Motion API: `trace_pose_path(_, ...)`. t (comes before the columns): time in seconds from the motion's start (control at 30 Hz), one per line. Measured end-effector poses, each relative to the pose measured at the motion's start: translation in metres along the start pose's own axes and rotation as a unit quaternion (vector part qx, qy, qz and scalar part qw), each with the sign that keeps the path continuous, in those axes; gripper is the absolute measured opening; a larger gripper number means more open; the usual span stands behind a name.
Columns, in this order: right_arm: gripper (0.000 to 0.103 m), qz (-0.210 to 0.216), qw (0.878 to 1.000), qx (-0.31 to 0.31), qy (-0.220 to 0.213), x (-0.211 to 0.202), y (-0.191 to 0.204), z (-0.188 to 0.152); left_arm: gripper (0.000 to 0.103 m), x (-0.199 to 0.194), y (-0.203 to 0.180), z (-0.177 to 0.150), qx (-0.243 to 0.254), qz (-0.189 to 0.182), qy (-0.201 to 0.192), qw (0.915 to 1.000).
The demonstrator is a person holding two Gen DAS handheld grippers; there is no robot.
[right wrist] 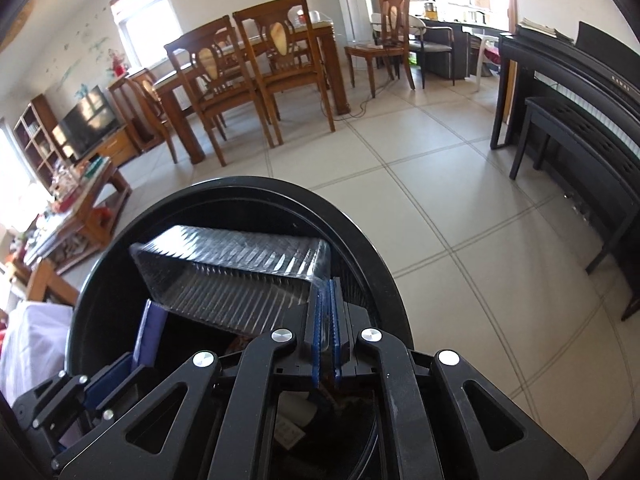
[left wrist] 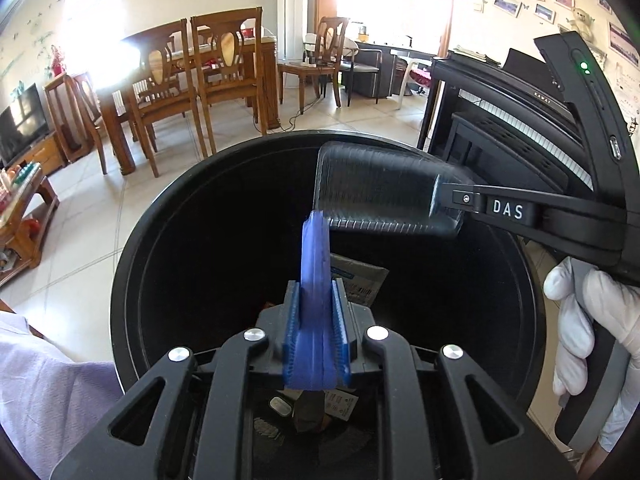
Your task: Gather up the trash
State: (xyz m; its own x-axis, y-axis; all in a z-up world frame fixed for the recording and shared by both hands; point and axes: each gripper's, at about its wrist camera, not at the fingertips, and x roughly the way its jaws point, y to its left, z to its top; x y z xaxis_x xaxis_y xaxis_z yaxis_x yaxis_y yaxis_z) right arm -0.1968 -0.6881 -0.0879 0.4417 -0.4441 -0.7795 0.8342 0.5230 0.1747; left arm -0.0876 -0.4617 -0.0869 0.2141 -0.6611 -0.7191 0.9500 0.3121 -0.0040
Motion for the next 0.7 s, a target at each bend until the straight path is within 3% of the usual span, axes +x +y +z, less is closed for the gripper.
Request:
trace_pose_path(0.07,0.024,0.010,1.000,0.005,-0.002,-0.001,0.002,-0.001,0.037,-0.002,-0.001,0.000,0.000,0.004,-0.003,1.0000)
trace_pose_path(0.13,0.030,0.014,1.000,0.005,-0.006,-0.003,0.004,-0.002,0.066,-0.003,-0.003,0.000,0.002,0.015,-0.011,0.9998)
trace_pose_path(0.23,0.042,0.012,1.000,0.000,-0.015,-0.005,0.008,-0.003,0.069,-0.007,-0.002,0.000,0.002,0.022,-0.021,0.9995)
trace_pose_path(0.37,0.048,0.026,0.999,0.013,-0.018,-0.006,0.006,-0.001,0.085,-0.011,-0.002,0.001,0.002,0.039,-0.034,0.9986)
trace_pose_path(0.6,0.057,0.054,0.998,0.025,-0.034,-0.017,0.005,-0.002,0.095,-0.022,-0.001,0.002,0.011,0.058,-0.055,0.9967)
trace_pose_path(0.7,0.065,0.063,0.997,0.025,-0.048,-0.022,0.004,0.000,0.098,-0.030,0.004,0.001,0.007,0.058,-0.063,0.9963)
